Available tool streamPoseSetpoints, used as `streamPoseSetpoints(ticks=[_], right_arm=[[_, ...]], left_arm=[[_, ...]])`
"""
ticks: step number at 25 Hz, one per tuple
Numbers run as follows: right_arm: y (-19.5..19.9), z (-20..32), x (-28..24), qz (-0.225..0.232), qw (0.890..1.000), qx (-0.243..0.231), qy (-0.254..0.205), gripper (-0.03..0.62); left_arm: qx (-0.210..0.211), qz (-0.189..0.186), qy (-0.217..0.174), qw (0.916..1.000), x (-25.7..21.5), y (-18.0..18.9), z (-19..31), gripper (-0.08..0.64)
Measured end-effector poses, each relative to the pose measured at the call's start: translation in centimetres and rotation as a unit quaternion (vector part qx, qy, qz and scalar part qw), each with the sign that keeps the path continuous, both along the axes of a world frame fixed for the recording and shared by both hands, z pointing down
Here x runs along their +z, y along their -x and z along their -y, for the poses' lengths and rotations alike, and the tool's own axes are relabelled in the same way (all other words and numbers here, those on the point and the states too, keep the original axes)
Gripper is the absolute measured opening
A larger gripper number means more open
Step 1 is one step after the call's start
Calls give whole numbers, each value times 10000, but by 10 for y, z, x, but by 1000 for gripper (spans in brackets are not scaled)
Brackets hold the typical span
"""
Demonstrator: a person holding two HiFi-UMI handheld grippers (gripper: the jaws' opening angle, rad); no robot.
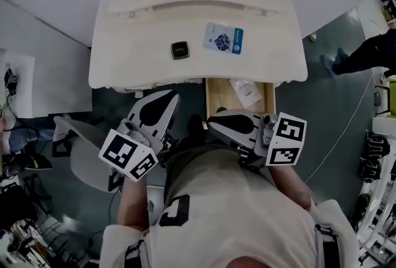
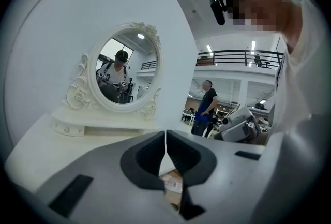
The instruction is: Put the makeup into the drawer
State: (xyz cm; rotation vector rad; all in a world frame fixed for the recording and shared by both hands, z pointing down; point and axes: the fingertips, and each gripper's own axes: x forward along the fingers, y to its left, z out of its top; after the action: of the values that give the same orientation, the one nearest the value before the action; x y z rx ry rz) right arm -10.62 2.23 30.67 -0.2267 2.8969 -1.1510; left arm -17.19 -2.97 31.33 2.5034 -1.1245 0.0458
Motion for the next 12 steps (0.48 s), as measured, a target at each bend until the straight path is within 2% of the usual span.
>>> streamPoseSetpoints(ticks=[3, 6, 12], right_arm=[[9, 9, 4, -61, 9999, 87, 40, 29], [9, 19, 7, -26, 9997, 204, 146, 29], [-4, 37, 9, 30, 9993, 224, 295, 29]], left_arm=[[78, 143, 49, 9999, 15, 12, 20, 34], [91, 595, 28, 9982, 35, 19, 43, 47], [122, 1316, 121, 9912, 82, 14, 86, 262]])
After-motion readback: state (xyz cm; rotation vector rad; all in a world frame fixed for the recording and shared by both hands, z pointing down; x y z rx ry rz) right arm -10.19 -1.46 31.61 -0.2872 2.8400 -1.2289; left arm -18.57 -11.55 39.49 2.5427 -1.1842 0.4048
